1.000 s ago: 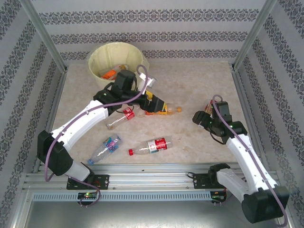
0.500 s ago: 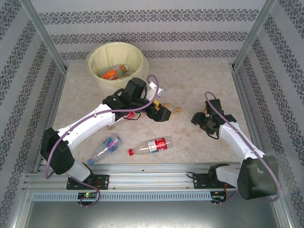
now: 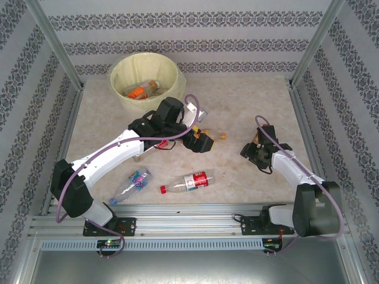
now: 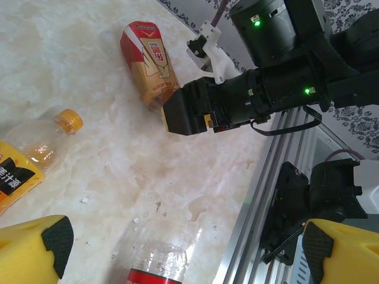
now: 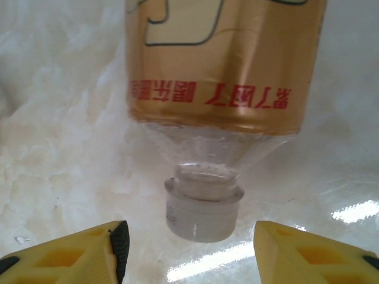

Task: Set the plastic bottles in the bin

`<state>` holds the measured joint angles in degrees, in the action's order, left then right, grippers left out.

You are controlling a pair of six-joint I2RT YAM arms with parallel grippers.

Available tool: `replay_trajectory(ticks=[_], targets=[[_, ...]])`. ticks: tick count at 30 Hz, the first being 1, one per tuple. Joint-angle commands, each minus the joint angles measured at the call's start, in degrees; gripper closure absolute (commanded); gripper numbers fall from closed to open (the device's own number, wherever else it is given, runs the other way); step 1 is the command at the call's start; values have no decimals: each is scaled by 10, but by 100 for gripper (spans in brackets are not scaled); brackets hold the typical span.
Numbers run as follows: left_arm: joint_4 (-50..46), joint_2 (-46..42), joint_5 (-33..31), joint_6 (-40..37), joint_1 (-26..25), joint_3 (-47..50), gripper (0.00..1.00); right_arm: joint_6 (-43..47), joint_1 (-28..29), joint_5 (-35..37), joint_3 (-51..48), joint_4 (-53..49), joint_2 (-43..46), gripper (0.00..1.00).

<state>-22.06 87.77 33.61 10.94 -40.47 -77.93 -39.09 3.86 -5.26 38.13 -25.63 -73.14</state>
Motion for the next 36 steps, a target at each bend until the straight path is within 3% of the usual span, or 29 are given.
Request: replay_trajectory(ticks=[1,20,36], targets=[[-8,-2,-1,-11,-8,-16,0,2,-3,-5,-8,20,-9,42],[-11,0,-5,-15,-13,-16,0,4,-10,2,-8,52,-51,50],[-19,-4,-15,-22,-14,-17,0,16,-21,4,-16,41,-7,65]])
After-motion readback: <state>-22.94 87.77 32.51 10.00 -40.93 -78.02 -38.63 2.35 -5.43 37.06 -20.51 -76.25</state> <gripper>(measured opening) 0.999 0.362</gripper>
